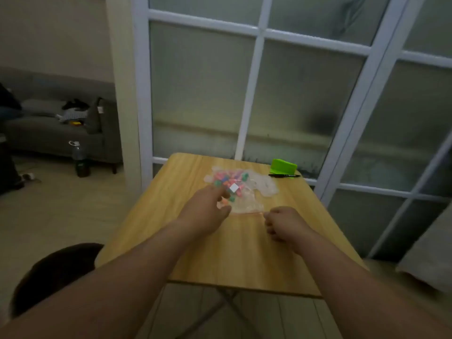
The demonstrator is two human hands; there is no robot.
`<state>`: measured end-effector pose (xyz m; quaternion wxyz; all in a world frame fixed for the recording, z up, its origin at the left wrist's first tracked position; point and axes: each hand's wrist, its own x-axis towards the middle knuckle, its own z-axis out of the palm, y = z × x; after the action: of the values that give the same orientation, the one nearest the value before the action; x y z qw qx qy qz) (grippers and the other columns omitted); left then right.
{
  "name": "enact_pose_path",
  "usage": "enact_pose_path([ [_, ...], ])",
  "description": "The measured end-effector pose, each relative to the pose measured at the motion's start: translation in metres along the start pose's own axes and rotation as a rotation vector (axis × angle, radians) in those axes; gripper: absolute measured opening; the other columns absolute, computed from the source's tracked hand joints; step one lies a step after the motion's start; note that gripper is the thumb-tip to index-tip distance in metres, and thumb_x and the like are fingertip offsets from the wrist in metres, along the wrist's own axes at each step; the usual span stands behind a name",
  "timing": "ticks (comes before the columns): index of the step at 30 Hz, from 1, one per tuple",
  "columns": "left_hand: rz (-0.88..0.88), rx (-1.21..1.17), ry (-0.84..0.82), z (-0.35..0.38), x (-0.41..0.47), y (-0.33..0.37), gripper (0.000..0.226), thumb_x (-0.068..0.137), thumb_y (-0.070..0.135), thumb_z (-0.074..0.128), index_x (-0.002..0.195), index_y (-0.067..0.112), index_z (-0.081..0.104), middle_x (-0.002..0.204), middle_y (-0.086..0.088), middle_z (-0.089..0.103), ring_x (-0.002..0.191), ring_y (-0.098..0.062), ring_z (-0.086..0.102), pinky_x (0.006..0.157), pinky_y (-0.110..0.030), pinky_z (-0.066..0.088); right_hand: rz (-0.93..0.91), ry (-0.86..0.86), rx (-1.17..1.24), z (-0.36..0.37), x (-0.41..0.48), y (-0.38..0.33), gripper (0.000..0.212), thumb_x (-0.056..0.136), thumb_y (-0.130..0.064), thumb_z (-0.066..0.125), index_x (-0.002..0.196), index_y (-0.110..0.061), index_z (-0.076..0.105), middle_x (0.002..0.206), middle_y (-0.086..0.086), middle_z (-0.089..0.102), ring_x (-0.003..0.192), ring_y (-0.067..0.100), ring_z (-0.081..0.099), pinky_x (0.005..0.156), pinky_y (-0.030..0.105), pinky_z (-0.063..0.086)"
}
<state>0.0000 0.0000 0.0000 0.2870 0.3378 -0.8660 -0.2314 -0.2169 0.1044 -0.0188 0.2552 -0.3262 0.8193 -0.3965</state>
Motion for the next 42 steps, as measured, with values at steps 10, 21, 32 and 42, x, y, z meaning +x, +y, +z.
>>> enact_pose_path([
  [10,0.157,0.315,-0.030,0.046,0.031,-0.022,0.048,0.090,0.065,0.059,0.132,0.043,0.056,0.135,0.010,0.053,0.130,-0.018,0.046,0.105,-0.044,0.037,-0.149,0.192,-0.266,0.036,0.028,-0.018,0.023,0.095,-0.050,0.066,0.089,-0.029,0.072,0.093,-0.011,0.071,0.089,0.015,0.065,0.077,0.035,0.053],
  [21,0.255,0.273,0.102,0.058,0.042,-0.023,0.024,0.097,0.045,0.060,0.119,0.035,0.061,0.116,0.012,0.062,0.107,-0.015,0.060,0.094,-0.041,0.047,-0.336,0.245,0.070,0.037,0.026,-0.011,0.038,0.103,-0.049,0.062,0.081,-0.019,0.068,0.073,-0.004,0.075,0.070,0.011,0.069,0.071,0.035,0.053],
  [32,0.285,0.175,0.103,0.068,0.058,-0.006,0.024,0.092,0.041,0.065,0.106,0.028,0.052,0.100,0.007,0.064,0.084,-0.017,0.061,0.072,-0.040,0.052,-0.280,0.211,0.421,0.031,0.050,-0.019,0.041,0.105,-0.045,0.062,0.089,-0.009,0.070,0.076,0.002,0.079,0.068,0.019,0.078,0.069,0.038,0.060],
  [42,0.194,0.084,0.119,0.067,0.054,-0.009,0.013,0.100,0.030,0.061,0.089,0.029,0.054,0.084,0.006,0.065,0.077,-0.017,0.060,0.070,-0.043,0.053,-0.326,0.038,0.383,0.032,0.033,-0.017,0.038,0.101,-0.047,0.067,0.093,-0.011,0.075,0.082,0.003,0.080,0.073,0.017,0.075,0.072,0.036,0.059],
])
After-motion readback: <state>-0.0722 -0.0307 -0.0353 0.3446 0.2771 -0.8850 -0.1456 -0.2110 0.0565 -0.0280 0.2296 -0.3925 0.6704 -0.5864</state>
